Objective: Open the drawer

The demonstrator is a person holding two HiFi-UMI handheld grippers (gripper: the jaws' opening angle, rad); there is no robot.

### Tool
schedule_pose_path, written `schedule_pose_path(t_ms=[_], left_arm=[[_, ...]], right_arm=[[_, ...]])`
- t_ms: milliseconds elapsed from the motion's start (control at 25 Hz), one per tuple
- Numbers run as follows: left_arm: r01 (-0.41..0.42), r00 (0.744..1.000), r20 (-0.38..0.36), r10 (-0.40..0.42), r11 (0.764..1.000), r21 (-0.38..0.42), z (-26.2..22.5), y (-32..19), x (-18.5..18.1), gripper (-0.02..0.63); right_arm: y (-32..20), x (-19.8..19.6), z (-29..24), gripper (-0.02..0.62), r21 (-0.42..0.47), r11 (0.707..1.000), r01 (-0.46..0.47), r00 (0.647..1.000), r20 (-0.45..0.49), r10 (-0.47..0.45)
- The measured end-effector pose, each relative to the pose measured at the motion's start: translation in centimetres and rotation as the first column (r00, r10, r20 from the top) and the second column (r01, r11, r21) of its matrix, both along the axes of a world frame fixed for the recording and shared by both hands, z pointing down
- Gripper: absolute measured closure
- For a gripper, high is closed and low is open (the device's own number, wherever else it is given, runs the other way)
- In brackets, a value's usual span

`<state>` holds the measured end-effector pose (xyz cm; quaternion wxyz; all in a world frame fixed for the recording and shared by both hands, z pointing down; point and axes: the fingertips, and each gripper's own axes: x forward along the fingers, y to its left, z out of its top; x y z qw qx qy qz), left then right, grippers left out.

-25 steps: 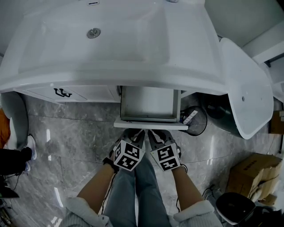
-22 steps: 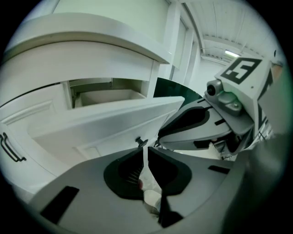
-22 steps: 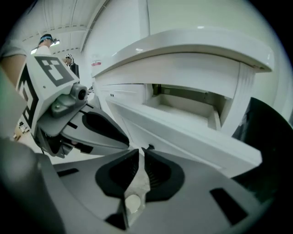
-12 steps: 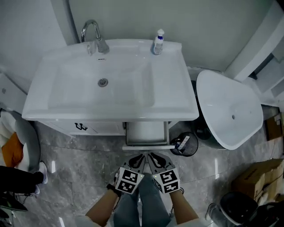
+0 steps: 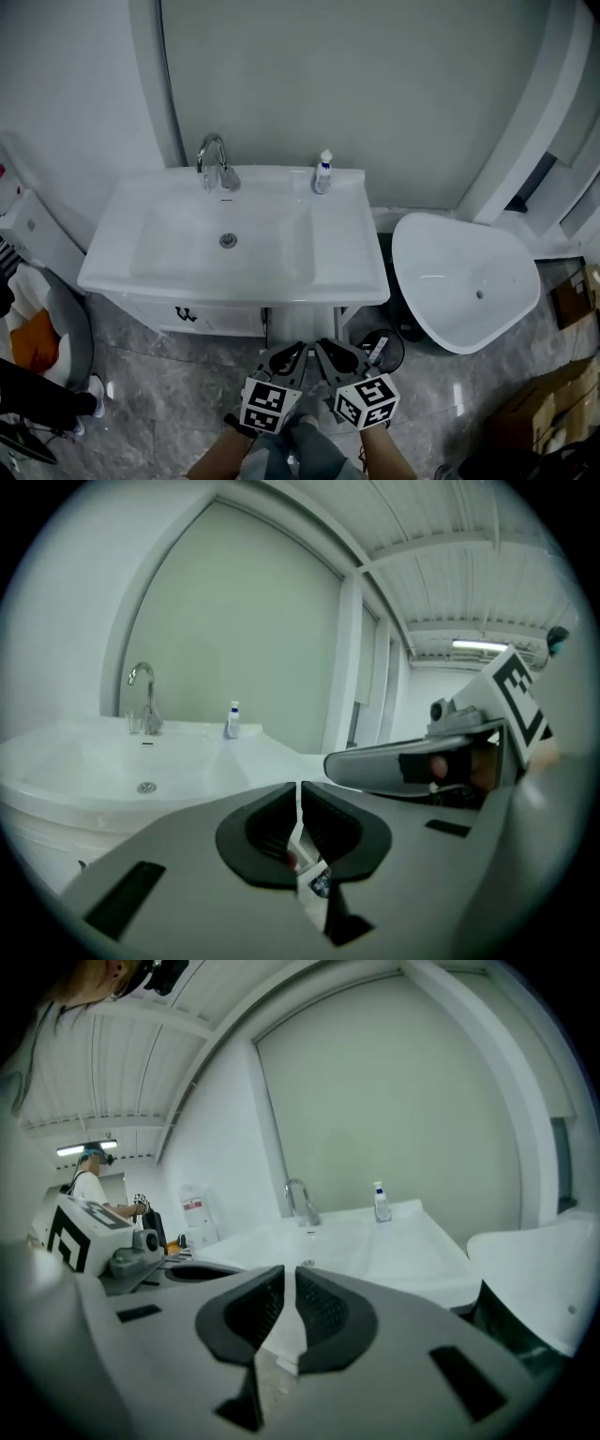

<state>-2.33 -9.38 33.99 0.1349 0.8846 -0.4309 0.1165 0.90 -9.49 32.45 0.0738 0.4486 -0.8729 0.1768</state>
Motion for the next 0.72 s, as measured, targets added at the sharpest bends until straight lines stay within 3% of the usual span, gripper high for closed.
schedule_pose_path(t_ms=[120, 320, 600, 720], left_arm=[[0.031, 0.997, -0.066, -0.028, 0.999, 0.045, -4.8, 0.3, 0.2, 0.578], [0.023, 0.989, -0.148, -0.011, 0.997, 0.080, -11.1, 2.2, 1.9, 0.583], [0.037, 0.984, -0.180, -0.008, 0.987, 0.158, -17.1, 4.2, 2.8, 0.589], [0.037, 0.988, -0.154, -0.007, 0.981, 0.190, -18.4, 5.0, 2.9, 0.589]], right_arm=[[0.4, 0.9, -4.2, 0.553, 0.023, 1.000, -0.004, 0.996, 0.085, 0.002], [2.2, 2.4, -10.0, 0.581, 0.113, 0.994, 0.010, 0.994, 0.108, -0.022], [4.3, 3.4, -15.8, 0.586, 0.212, 0.975, 0.065, 0.995, 0.064, -0.081], [5.0, 3.8, -16.9, 0.586, 0.230, 0.970, 0.081, 0.995, 0.040, -0.093]])
